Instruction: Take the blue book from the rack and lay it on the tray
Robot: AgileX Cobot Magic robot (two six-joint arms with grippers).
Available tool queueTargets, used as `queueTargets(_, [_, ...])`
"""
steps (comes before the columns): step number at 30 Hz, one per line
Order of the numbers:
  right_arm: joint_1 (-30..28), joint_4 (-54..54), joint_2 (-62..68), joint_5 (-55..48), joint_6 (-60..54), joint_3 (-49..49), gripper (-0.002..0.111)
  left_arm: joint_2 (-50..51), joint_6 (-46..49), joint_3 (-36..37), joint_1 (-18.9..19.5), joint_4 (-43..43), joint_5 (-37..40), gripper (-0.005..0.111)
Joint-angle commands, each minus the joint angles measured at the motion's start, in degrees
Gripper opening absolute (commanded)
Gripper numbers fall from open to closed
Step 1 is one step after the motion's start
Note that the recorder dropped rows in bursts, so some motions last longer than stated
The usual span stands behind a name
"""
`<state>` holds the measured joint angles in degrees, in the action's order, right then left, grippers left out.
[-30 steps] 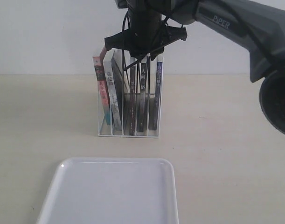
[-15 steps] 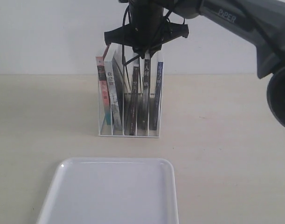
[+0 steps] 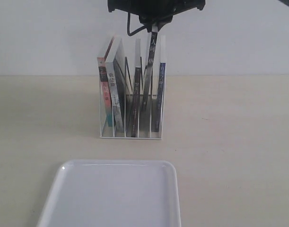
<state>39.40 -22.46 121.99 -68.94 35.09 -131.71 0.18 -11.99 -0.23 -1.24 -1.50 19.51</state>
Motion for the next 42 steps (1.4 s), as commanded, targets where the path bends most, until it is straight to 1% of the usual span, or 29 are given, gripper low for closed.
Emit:
queueTargets(1, [0.1, -2.0, -1.9, 0.5, -0.3, -0.3, 0.0, -0.2, 0.1, 0.2, -0.1, 0.4, -0.1, 0.005])
queueTargets(6, [0.1, -2.1, -1.9, 0.5, -0.5, -0.3, 0.0, -0.2, 0.1, 0.2, -0.1, 0.4, -0.1, 0.005])
queueTargets(13, [0.1, -0.9, 3.6, 2.1, -0.4, -0.3, 0.0, -0.2, 0.1, 0.2, -0.1, 0.4, -0.1, 0.005])
queueTargets(18, [0.1, -0.4, 4.8, 3.0, 0.4, -0.3, 0.0, -0.2, 0.1, 0.2, -0.1, 0.4, -0.1, 0.005])
queueTargets(20, [0.1, -0.4, 4.8, 3.1, 0.4, -0.3, 0.005, -0.2, 0.1, 0.2, -0.1, 0.4, -0.1, 0.005])
queueTargets(22, [0.1, -0.4, 4.8, 3.1, 0.4, -0.3, 0.013, -0.2, 0.1, 0.2, -0.1, 0.4, -0.1, 0.005])
queueTargets(25, [0.1, -0.4, 4.8, 3.1, 0.0, -0.3, 0.031, -0.2, 0.1, 0.2, -0.1, 0.4, -0.1, 0.005])
queueTargets(27, [0.1, -0.4, 4.8, 3.5, 0.0, -0.3, 0.039, -0.2, 0.1, 0.2, -0.1, 0.4, -0.1, 0.005])
queueTargets(34, [0.1, -0.4, 3.8, 2.4, -0.5, -0.3, 0.04, -0.2, 0.1, 0.2, -0.1, 0.4, -0.1, 0.005])
queueTargets(42, [-0.5, -2.0, -1.0, -1.0, -3.0, -0.3, 0.04, -0.2, 0.1, 0.2, -0.1, 0.4, -0.1, 0.005])
